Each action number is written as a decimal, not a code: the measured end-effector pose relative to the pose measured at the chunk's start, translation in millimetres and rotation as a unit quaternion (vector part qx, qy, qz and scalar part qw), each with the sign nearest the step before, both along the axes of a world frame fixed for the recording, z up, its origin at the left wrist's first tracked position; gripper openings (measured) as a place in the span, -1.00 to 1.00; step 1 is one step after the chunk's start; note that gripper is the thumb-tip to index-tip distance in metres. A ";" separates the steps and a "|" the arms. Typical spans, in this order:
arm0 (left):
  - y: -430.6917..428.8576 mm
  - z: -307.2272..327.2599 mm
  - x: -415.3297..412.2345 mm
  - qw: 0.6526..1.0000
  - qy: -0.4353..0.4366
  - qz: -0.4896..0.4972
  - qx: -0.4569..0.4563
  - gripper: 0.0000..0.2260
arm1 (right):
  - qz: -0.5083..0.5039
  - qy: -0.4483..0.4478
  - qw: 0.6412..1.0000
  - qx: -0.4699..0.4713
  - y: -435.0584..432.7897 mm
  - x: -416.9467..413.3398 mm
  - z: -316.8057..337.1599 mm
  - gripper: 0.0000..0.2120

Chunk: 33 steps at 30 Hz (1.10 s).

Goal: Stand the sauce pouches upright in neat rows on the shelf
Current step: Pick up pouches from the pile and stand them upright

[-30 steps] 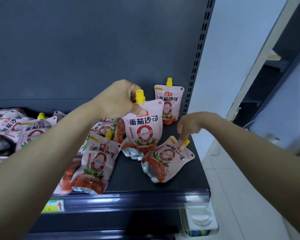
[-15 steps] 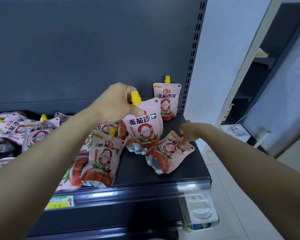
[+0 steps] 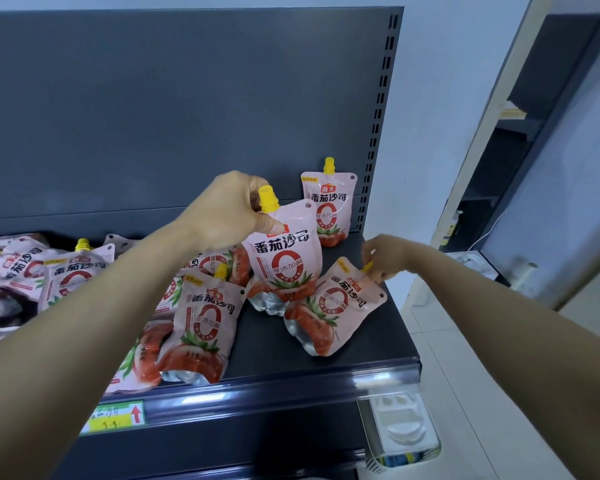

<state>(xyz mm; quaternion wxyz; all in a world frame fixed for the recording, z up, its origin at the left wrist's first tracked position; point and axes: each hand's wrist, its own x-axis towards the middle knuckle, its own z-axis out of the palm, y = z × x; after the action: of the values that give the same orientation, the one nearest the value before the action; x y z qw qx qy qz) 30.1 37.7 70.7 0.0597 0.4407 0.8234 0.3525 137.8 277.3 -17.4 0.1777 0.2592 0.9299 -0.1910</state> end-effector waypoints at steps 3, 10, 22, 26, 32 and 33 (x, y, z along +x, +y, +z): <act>1.2 0.4 -2.1 1.000 0.000 0.005 0.006 -0.80 | -0.022 0.079 0.996 -0.020 6.3 -13.0 35.5 -0.81; 3.0 1.4 -4.5 1.000 -0.006 0.001 0.014 -0.75 | 0.057 0.196 0.962 0.179 3.2 -53.2 84.7 -0.84; 40.8 -7.1 13.8 0.999 -0.036 -0.024 0.013 -0.73 | 0.043 0.229 0.972 0.033 14.0 -59.3 77.9 -0.73; 61.0 -25.6 22.7 0.998 -0.049 -0.032 -0.015 -0.72 | 0.062 0.204 0.977 0.028 17.9 -49.6 79.4 -0.79; 75.1 -48.0 25.5 0.998 -0.070 0.000 -0.010 -0.79 | 0.059 0.207 0.976 0.026 21.5 -40.6 80.0 -0.73; 76.4 -49.1 25.5 0.997 -0.071 0.002 -0.004 -0.81 | 0.057 0.212 0.975 0.022 21.7 -39.4 79.1 -0.72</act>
<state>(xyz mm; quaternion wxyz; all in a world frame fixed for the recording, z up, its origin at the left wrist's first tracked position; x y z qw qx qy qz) 55.6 114.1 21.6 0.1188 0.4126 0.8195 0.3796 98.4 299.0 61.7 -0.0185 0.1638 0.9637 -0.2102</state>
